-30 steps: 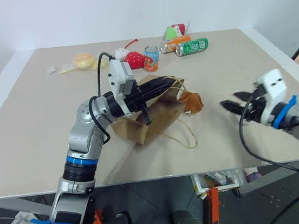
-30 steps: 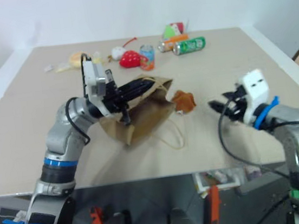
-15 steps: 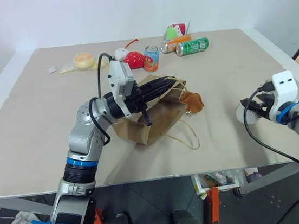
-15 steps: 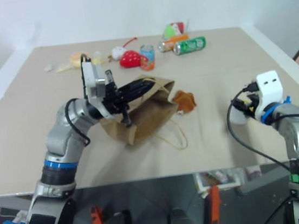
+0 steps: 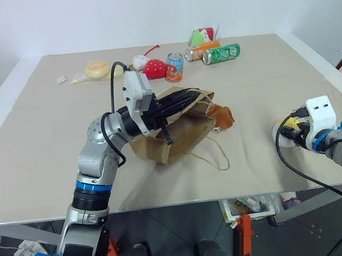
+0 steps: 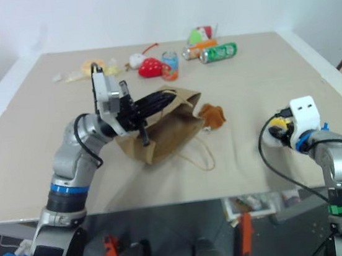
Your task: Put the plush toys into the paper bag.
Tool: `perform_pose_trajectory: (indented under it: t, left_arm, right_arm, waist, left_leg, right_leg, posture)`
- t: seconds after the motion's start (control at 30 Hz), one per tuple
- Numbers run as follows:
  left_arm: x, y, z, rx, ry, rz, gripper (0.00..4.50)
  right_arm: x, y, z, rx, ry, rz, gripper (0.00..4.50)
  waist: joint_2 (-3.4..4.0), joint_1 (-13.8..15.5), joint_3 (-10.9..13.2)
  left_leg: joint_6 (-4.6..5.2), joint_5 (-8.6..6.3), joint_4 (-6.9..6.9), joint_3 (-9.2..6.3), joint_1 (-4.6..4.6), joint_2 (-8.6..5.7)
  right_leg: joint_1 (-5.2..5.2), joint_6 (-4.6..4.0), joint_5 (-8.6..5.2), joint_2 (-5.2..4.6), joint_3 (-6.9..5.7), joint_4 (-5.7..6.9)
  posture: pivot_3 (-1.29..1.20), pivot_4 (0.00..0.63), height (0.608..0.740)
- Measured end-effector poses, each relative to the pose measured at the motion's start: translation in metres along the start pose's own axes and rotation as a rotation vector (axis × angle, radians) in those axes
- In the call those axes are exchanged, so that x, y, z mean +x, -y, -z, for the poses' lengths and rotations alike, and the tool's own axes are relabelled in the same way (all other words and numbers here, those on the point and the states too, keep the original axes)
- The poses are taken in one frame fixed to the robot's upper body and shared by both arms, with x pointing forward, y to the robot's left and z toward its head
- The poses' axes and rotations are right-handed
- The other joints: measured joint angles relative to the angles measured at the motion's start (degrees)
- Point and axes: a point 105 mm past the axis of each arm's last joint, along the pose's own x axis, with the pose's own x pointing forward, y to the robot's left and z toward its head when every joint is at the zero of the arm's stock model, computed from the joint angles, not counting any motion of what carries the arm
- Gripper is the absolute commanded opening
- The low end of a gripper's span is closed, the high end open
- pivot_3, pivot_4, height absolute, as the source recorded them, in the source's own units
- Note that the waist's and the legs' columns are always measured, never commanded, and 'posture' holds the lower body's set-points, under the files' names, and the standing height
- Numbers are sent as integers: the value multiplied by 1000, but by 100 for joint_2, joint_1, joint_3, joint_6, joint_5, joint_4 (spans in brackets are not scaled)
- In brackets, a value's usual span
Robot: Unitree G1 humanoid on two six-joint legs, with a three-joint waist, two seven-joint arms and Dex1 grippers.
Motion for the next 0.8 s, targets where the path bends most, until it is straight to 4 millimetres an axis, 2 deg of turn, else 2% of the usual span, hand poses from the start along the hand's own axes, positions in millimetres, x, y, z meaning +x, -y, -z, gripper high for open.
perform_pose_trajectory:
  t: [0.03, 0.07, 0.1, 0.13, 0.3, 0.4, 0.47, 0.53, 0.57, 0.6, 0.67, 0.7, 0.8]
  left_arm:
    - [0, 0, 0, 0, 0, 0, 0]
    - [0, 0, 0, 0, 0, 0, 0]
    - [0, 0, 0, 0, 0, -1, 0]
    - [0, 0, 0, 0, -1, -1, 0]
    - [-1, -2, -1, 4, -5, -2, 0]
    - [-2, -3, -2, 10, -5, -6, 0]
    - [-2, -4, -3, 11, -4, -5, 0]
    - [-1, -3, -3, 11, -2, -2, 0]
    - [-1, -3, -3, 12, -2, -2, 0]
    - [-1, -3, -3, 11, -2, -2, 0]
    - [-1, -4, -3, 12, -2, -2, 0]
    - [-1, -4, -3, 12, -4, -4, 0]
    - [0, -5, -4, 13, -3, -2, 0]
  right_arm:
    - [0, -1, 0, -5, 1, -2, 757]
    - [0, -2, 0, -10, 2, -4, 595]
    - [0, -2, 0, -14, 4, -5, 185]
    - [0, -2, 0, -17, 6, -5, 36]
    - [1, -4, -4, -19, 28, -9, 36]
    - [3, -19, -18, 44, 102, -81, 36]
    - [1, -35, -39, 105, 193, -172, 36]
    - [-12, -48, -74, 128, 325, -270, 36]
    - [-28, -58, -97, 123, 413, -358, 36]
    - [-37, -65, -108, 104, 455, -409, 36]
    - [-52, -81, -115, 69, 492, -519, 36]
    - [-64, -106, -115, 38, 504, -655, 36]
    - [-69, -146, -106, 18, 461, -829, 36]
  waist:
    - [0, 0, 0]
    - [-1, 0, 0]
    - [-1, 1, 0]
    - [-1, 1, 0]
    - [0, -1, 0]
    - [1, -31, 1]
    - [10, -66, 6]
    - [22, -85, 10]
    - [22, -85, 10]
    - [21, -84, 10]
    - [21, -77, 10]
    - [21, -77, 10]
    - [21, -82, 10]
  left_leg:
    - [0, 0, 1, -1, 0, 0]
    - [1, 0, 1, -1, 0, 0]
    - [1, 0, 1, -1, 0, 0]
    - [1, 0, 1, -1, 0, 0]
    - [1, 0, 0, -1, 0, 0]
    - [1, 1, 0, 1, 0, 0]
    - [3, 2, 0, 1, -1, 1]
    - [3, 2, -4, 1, -1, 1]
    - [3, 2, -6, -3, -1, 1]
    - [4, 2, -9, -5, -1, 2]
    - [5, 0, -12, -9, -2, 2]
    - [7, -4, -13, -11, -3, 2]
    - [7, -5, -11, -10, -3, 2]
  right_leg:
    - [1, 0, 0, 0, 0, 0]
    - [1, 0, 0, 0, 0, 0]
    - [1, 0, 0, 0, 0, 0]
    - [1, 0, 0, 0, 0, 0]
    - [0, 0, 0, 1, 0, 0]
    - [-3, 1, 6, 2, 4, 0]
    - [-6, 4, 9, 3, 5, 0]
    - [-6, 33, 24, 4, 6, 0]
    - [-6, 33, 20, 6, 4, 0]
    - [-5, 32, 16, 6, 2, 0]
    - [-4, 29, 9, 6, -3, 0]
    - [-4, 27, 6, 6, -3, 0]
    - [-5, 26, 6, 6, -2, 0]
  posture:
    - [0, 150, 740]
    - [0, 150, 740]
    - [0, 150, 740]
    - [0, 150, 740]
    - [0, 150, 740]
    - [0, 150, 740]
    - [0, 150, 740]
    - [0, 150, 740]
    - [0, 150, 740]
    - [0, 150, 740]
    - [0, 150, 740]
    - [0, 150, 740]
    - [0, 150, 740]
